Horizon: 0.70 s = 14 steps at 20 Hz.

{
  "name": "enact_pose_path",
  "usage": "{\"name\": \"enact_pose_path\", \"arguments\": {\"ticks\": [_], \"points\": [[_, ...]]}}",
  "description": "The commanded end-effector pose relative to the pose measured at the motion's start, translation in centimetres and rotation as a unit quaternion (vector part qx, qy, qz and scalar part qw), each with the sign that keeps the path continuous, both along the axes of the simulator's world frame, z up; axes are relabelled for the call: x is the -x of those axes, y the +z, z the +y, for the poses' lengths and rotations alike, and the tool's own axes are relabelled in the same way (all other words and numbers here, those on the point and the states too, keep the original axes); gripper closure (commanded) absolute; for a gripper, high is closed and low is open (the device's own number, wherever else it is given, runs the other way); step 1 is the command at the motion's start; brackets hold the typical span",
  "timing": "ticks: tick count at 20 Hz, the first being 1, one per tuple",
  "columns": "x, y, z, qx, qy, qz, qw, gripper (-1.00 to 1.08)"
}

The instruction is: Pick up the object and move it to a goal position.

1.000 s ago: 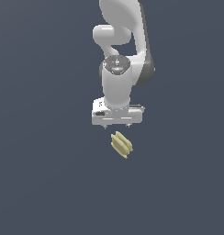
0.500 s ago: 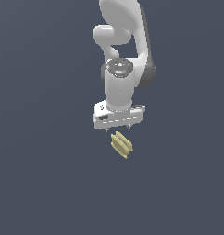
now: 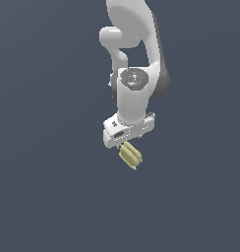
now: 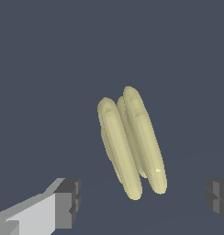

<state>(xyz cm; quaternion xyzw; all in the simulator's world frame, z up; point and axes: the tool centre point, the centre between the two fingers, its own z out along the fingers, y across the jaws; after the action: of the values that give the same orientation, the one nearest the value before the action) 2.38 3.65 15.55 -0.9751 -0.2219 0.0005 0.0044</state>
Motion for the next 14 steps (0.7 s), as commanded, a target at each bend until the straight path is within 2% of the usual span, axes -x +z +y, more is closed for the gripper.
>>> {"name": "enact_pose_path", "arguments": {"ticks": [1, 7, 14], "points": [[-0.4, -0.2, 0.3, 0.001, 0.037, -0.001, 0.9993, -0.92], [-1.0, -0.7, 0.8, 0.003, 0.104, -0.001, 0.9946, -0.92], [-1.4, -0.9, 1.1, 0.004, 0.145, -0.002, 0.9894, -0.92]]}}
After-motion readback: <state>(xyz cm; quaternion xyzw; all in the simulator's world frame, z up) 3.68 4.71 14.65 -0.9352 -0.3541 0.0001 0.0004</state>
